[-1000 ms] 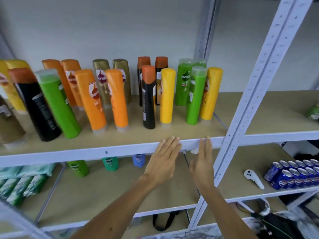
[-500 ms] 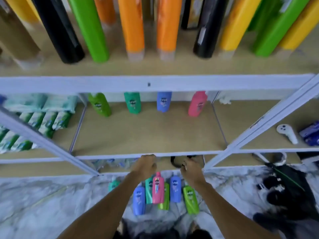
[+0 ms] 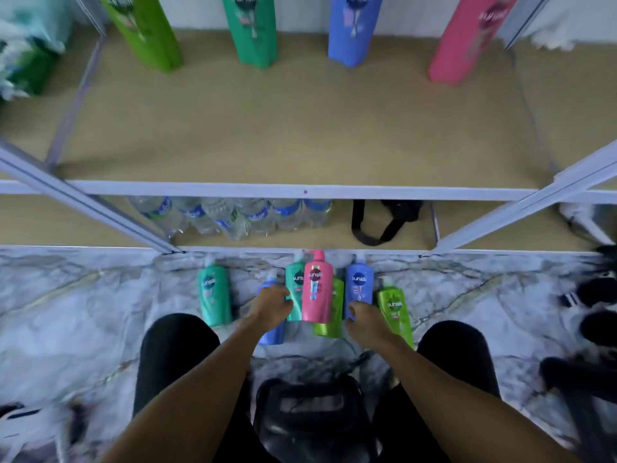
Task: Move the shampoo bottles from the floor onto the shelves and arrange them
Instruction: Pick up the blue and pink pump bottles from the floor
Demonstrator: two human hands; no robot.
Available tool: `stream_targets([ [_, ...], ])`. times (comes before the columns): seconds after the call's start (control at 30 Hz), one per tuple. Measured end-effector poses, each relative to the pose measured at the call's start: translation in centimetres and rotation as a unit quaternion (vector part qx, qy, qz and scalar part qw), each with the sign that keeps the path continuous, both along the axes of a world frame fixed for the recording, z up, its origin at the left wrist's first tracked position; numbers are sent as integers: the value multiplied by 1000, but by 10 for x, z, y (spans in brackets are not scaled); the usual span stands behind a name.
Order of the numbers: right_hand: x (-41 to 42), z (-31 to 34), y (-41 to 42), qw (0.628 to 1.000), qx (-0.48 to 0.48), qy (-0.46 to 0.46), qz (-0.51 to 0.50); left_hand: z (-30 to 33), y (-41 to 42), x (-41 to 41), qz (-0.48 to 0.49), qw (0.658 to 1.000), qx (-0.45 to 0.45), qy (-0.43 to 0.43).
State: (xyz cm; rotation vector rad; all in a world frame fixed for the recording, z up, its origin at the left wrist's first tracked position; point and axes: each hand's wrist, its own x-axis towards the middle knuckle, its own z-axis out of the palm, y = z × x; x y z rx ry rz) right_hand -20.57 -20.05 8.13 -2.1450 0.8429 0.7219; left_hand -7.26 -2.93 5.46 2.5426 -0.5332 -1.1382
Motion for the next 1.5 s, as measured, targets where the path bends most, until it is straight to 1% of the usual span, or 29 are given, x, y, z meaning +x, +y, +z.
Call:
stream_targets([
  [0.13,-18,-71,4,999,16,21,18,-62,2,-16,38,999,9,-3],
  [0.23,-21,-97,10,999,24,31,30,-88,14,-24,82,997,-3,-6],
  [0.33,-18,-97,18,999,33,14,24,-92,24,-34,104,994,-13,-11],
  [0.47,-28,-84,28,999,19,-34,-11,-81,34,-48,91,995,-33,-33],
  [0.6,-47,-75,39,996,5,-75,-40,-71,38,-63,112,989,-84,-47],
  [0.77,-79,-74,45,996,-22,-74,-35,-68,40,-84,100,986,-124,-56],
  [0.93,-91,-68,42,991,-41,-105,-69,-59,35,-95,123,979,-149,-63],
  [1.03,-94,-67,42,989,-32,-122,-82,-56,34,-93,131,976,-157,-76],
  [1.17,-102,-73,33,989,-21,-115,-86,-55,33,-83,148,972,-166,-71],
  [1.27,-97,-78,24,988,-7,-105,-111,-65,39,-75,175,967,-176,-66],
  [1.37,-76,-87,22,990,-2,-84,-111,-83,54,-69,210,964,-157,-42],
  [1.43,-55,-99,20,991,6,-78,-107,-108,66,-60,226,964,-137,-27],
  [1.5,-33,-106,21,991,20,-72,-110,-154,78,-44,246,961,-128,-10],
])
